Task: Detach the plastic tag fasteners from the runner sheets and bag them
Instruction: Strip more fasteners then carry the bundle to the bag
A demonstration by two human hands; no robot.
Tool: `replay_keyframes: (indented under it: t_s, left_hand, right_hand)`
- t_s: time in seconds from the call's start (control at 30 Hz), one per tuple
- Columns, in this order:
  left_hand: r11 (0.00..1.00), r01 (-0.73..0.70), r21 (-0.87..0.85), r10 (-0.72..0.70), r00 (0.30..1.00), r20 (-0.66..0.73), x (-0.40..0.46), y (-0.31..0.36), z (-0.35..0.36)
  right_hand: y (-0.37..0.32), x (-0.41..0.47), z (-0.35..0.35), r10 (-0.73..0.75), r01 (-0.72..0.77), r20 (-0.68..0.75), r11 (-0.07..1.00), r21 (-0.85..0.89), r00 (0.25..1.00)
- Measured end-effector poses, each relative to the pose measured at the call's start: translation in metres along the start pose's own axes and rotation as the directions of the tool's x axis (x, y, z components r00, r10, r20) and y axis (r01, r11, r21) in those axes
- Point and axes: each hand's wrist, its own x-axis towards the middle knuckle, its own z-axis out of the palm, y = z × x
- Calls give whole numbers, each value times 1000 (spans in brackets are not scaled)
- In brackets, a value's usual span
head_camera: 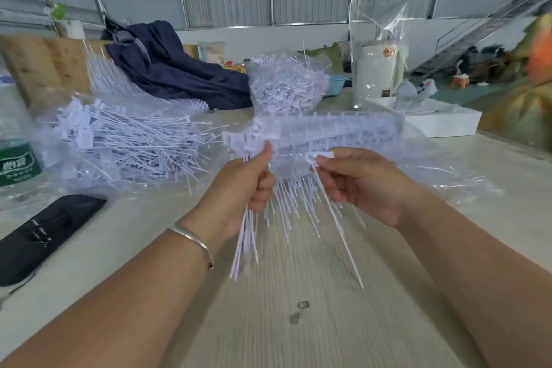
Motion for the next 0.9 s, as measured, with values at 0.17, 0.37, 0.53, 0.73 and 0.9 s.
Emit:
replay_keyframes:
  t_s: [0.17,0.37,0.53,0.73,0.9]
  left_hand:
    - [955,107,-276,-109,994,9,-7,1,13]
    - [947,153,-283,-117,983,140,-17,1,27]
    - [955,200,-219,-152,964,219,-14,1,23]
    - [906,181,-383,-97,969,229,-9,5,16]
    - [814,90,-574,-23,992,123,-6,6,12]
  right_hand:
    - [-6,-4,5,-34,33,19,996,84,999]
    - [-3,-5,12,-205,185,-130,971,-148,970]
    - [0,-5,19,-338,279,-177,915,-292,924]
    - [0,-8,28,-138,122,-97,981,-153,986]
    - [4,-12,39,69,-75,226,997,18,972]
